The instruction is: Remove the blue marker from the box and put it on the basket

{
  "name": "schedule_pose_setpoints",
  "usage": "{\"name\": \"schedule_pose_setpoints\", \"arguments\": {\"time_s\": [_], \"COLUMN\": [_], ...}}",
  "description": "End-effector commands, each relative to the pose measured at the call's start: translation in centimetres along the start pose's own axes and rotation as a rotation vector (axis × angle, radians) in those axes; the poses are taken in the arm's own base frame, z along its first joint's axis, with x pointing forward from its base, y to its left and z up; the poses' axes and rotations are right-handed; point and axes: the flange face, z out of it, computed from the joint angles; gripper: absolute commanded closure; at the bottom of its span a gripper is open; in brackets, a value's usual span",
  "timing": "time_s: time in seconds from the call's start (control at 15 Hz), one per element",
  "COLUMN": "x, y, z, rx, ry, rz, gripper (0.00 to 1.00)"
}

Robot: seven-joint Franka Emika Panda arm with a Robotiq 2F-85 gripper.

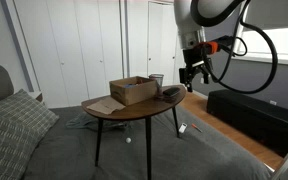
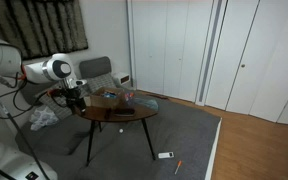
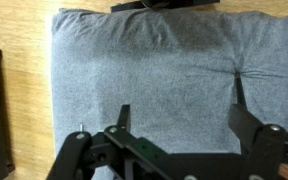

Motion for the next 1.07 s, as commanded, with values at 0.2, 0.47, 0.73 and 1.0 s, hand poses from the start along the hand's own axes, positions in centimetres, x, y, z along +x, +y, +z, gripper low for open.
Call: {"name": "schedule_pose_setpoints", "arguments": {"time_s": [0.2,0.47,0.73,1.0], "x": [0.0,0.0,2.9,6.7], "y": [0.0,0.0,-0.2,1.2], "z": [0.0,0.0,-1.0,-2.3], "rx": [0.000,0.000,0.099,0.190], "ry": [-0.001,-0.001,-0.077,-0.112], "rz": [0.000,0.000,0.171,0.329], "gripper": [0.00,0.00,0.00,0.00]}}
